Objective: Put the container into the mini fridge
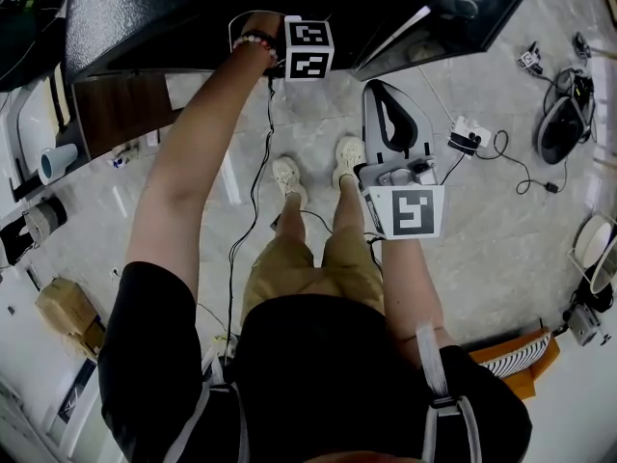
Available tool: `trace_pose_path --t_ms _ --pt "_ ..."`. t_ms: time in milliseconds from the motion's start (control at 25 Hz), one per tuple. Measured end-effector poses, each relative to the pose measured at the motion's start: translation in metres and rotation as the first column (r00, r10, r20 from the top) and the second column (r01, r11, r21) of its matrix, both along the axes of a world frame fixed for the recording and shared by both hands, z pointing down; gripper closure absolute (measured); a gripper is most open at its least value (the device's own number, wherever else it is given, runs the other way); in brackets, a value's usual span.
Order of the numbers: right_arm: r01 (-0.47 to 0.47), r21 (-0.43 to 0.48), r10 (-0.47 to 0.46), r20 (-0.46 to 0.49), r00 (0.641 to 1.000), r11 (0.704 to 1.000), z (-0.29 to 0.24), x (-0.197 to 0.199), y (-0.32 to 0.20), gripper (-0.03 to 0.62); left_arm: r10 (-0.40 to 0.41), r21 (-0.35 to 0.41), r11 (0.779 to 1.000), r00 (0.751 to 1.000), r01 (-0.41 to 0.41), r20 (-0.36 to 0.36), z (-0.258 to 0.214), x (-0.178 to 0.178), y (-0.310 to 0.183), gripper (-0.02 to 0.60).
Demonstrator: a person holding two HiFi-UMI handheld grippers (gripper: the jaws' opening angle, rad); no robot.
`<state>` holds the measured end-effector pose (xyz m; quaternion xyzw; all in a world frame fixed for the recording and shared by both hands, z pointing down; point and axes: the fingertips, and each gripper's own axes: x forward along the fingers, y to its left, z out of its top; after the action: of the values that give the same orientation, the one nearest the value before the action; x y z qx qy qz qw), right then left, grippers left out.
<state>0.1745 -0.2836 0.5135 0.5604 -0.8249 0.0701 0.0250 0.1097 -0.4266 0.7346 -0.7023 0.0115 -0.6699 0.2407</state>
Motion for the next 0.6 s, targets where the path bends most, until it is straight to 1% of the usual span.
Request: trace_pose_path --t_ms 280,600 --pt "0.003 -0.004 -0.003 0.002 1.000 1.000 0.003 0.001 0.000 0.557 -0.014 0.025 1.000 1.000 0.015 -0.022 0.001 0.002 -0.009 0.555" --pt "0.014 -0.010 -0.014 0.000 1.000 1.000 0.005 -0.004 0.000 0.557 0.000 0.068 0.998 0.999 0.004 -0.055 0.001 0.002 -0.012 0.554"
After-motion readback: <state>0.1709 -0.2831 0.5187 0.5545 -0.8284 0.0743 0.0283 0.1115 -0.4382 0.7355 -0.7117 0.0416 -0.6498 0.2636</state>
